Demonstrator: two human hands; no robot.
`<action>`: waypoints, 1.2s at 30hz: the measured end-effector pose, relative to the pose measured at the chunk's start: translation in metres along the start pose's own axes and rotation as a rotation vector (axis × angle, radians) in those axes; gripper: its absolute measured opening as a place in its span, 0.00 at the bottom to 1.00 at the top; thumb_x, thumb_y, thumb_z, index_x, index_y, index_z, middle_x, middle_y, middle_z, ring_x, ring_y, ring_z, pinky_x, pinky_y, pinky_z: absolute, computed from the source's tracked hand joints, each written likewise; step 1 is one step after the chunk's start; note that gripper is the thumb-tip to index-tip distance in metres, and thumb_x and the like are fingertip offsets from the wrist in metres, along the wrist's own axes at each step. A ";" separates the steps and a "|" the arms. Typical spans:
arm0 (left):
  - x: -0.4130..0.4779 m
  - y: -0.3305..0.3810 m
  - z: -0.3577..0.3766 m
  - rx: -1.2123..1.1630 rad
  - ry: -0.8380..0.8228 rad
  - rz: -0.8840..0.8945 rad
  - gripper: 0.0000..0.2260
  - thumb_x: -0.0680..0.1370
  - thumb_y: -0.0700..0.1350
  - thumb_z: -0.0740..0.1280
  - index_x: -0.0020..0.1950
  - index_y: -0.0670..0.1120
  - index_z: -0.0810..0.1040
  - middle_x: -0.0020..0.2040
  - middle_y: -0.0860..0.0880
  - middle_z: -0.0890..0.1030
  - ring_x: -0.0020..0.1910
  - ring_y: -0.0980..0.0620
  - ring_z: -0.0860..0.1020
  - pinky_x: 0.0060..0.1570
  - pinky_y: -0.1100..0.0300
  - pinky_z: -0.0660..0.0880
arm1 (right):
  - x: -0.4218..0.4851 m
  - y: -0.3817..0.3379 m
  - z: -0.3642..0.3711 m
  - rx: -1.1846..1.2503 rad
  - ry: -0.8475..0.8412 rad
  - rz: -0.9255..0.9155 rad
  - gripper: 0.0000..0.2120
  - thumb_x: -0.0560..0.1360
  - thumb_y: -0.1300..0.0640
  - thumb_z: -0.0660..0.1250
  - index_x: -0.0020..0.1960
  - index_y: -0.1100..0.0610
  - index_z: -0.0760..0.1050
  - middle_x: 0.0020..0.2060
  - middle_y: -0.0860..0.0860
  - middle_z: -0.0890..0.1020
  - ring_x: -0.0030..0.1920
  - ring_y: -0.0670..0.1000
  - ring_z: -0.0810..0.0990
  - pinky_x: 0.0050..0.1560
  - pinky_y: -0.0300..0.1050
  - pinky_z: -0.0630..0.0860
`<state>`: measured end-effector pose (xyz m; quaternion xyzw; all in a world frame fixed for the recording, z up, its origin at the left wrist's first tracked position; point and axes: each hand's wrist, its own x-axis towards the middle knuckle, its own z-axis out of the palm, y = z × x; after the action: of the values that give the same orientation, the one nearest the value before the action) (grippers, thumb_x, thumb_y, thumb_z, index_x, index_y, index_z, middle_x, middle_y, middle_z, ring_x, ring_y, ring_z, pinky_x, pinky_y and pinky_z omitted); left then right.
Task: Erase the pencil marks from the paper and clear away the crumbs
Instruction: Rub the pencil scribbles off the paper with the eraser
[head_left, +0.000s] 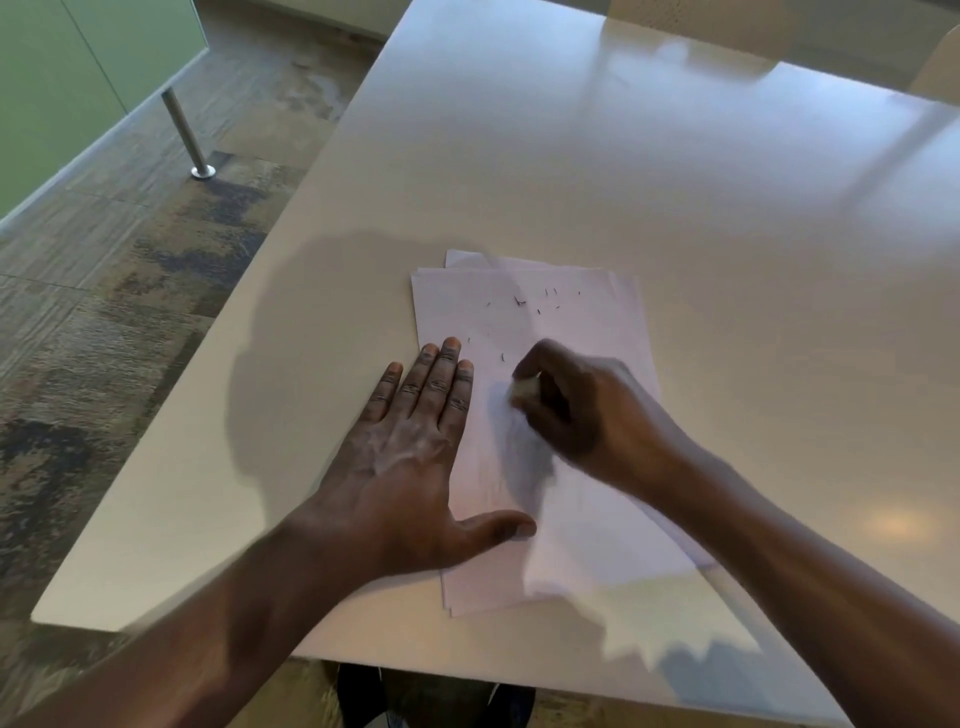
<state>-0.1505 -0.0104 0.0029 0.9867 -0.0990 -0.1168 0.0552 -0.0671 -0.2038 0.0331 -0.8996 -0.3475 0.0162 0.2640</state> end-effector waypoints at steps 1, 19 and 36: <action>0.000 0.000 0.000 -0.008 0.007 0.000 0.59 0.65 0.83 0.38 0.78 0.42 0.24 0.77 0.45 0.21 0.77 0.49 0.23 0.80 0.47 0.36 | -0.009 -0.011 0.003 0.057 -0.053 -0.047 0.03 0.80 0.58 0.67 0.52 0.57 0.75 0.34 0.48 0.80 0.32 0.45 0.77 0.34 0.42 0.74; 0.002 -0.002 0.003 0.020 0.007 0.007 0.59 0.65 0.84 0.39 0.78 0.42 0.23 0.77 0.44 0.20 0.77 0.48 0.23 0.80 0.46 0.35 | -0.009 0.020 -0.006 -0.112 0.077 0.132 0.05 0.80 0.54 0.66 0.51 0.55 0.74 0.27 0.43 0.72 0.27 0.43 0.70 0.33 0.42 0.66; 0.002 -0.003 0.002 -0.025 0.090 0.013 0.59 0.67 0.84 0.39 0.83 0.41 0.37 0.83 0.43 0.33 0.82 0.47 0.34 0.82 0.46 0.41 | -0.002 0.022 -0.007 -0.033 0.096 0.272 0.08 0.79 0.51 0.68 0.55 0.53 0.77 0.34 0.44 0.79 0.35 0.44 0.77 0.36 0.31 0.69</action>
<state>-0.1482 -0.0084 -0.0002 0.9895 -0.1015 -0.0730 0.0726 -0.0537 -0.2217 0.0286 -0.9423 -0.2096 0.0029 0.2609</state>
